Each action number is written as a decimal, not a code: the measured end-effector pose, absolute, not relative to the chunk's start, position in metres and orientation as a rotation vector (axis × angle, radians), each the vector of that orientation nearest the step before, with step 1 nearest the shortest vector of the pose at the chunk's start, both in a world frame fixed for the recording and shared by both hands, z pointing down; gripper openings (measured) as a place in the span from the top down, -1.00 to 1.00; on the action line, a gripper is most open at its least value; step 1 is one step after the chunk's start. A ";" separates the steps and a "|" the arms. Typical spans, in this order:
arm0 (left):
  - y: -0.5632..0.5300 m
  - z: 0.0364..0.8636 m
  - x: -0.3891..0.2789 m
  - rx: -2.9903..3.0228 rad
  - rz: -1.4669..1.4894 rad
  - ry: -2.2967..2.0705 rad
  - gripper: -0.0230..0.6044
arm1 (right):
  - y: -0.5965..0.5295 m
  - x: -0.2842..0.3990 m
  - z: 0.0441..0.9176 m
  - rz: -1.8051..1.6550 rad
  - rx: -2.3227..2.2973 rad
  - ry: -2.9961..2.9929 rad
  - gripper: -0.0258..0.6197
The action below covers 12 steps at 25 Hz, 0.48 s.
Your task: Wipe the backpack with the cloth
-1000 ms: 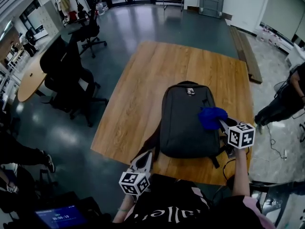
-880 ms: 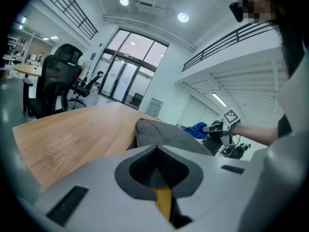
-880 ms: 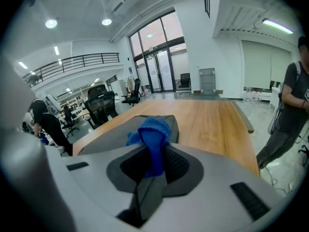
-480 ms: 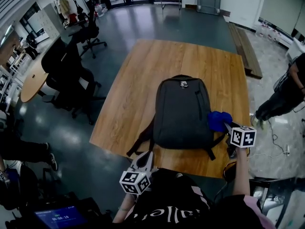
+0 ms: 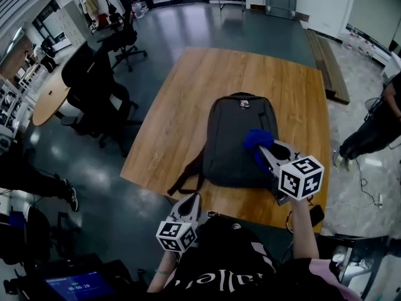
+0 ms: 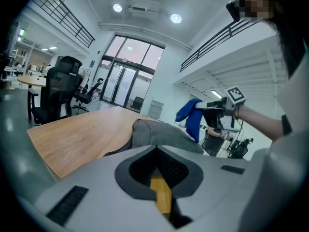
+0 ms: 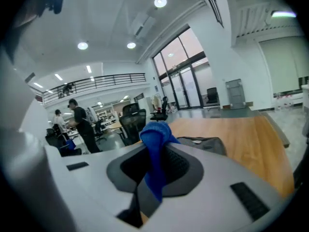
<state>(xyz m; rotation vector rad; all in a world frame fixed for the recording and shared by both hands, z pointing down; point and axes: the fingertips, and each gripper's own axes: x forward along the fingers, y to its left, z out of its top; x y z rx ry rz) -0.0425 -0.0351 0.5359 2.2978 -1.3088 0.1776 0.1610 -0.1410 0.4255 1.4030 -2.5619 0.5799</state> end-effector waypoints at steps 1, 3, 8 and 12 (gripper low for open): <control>-0.032 0.536 -0.043 2.296 0.177 -1.315 0.93 | -0.137 0.137 0.421 0.574 1.338 -2.606 0.75; -0.026 0.536 -0.046 2.287 0.174 -1.334 0.93 | -0.127 0.088 0.420 0.598 1.203 -2.685 0.75; -0.015 0.537 -0.066 2.233 0.148 -1.417 0.93 | -0.090 -0.011 0.450 0.712 0.867 -2.738 0.75; -0.008 0.539 -0.087 2.183 0.130 -1.477 0.93 | -0.072 -0.036 0.496 0.781 0.759 -2.645 0.75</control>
